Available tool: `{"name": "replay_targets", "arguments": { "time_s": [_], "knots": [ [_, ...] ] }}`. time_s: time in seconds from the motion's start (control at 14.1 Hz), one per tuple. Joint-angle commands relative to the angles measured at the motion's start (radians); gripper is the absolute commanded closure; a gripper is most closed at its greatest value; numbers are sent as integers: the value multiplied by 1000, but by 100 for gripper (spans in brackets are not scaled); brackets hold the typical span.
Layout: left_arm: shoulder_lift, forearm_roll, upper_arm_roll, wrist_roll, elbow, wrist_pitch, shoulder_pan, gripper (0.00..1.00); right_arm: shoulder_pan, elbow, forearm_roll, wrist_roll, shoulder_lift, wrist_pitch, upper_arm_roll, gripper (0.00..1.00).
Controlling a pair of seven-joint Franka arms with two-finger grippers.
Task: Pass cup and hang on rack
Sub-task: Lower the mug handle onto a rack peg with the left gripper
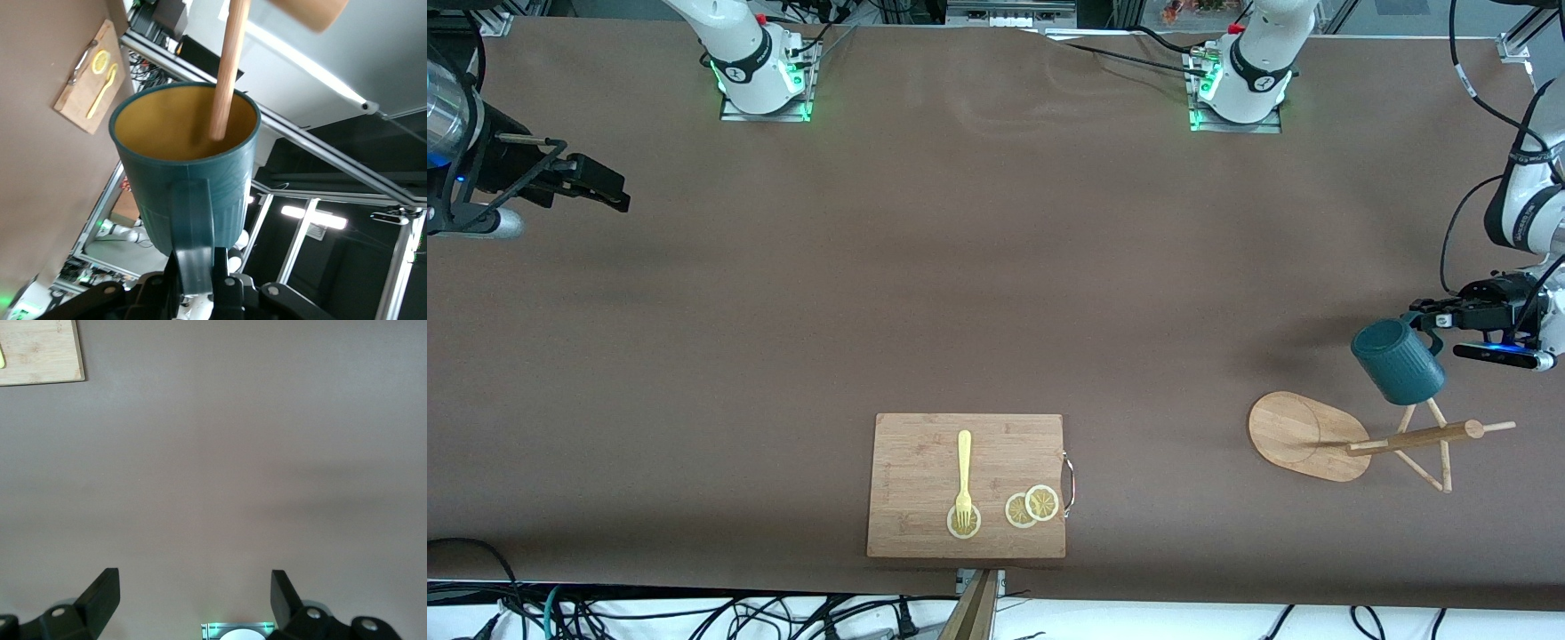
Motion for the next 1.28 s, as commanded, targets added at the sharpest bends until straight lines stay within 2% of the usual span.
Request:
{"name": "replay_targets", "arguments": {
  "time_s": [0.0, 0.43, 0.71, 0.85, 0.93, 1.0, 1.07, 1.14, 1.21],
  "knots": [
    [27, -43, -9, -13, 54, -18, 6, 100, -14, -27, -2, -14, -30, 13, 13, 0],
    [87, -76, -7, -2, 88, -10, 8, 97, -14, -27, 0, -12, -30, 13, 14, 0],
    [88, -103, -6, -4, 90, 18, 6, 95, -14, -27, 0, -12, -30, 13, 14, 0],
    [96, -105, -7, -4, 90, 22, 6, 88, -14, -27, 1, -12, -30, 14, 14, 0],
    [100, -105, -7, -1, 90, 22, 6, 66, -14, -27, 1, -12, -30, 14, 14, 0],
    [105, -105, -6, 2, 90, 22, 6, 54, -14, -29, 3, -11, -30, 13, 14, 0],
    [108, -105, -5, 2, 90, 22, 6, 19, -14, -27, 3, -11, -30, 11, 14, 0],
    [110, -105, -5, 16, 90, 24, 6, 0, -14, -29, 3, -9, -30, 11, 14, 0],
    [110, -103, -5, 27, 90, 24, 8, 0, -14, -29, 3, -9, -30, 11, 14, 0]
  ]
}}
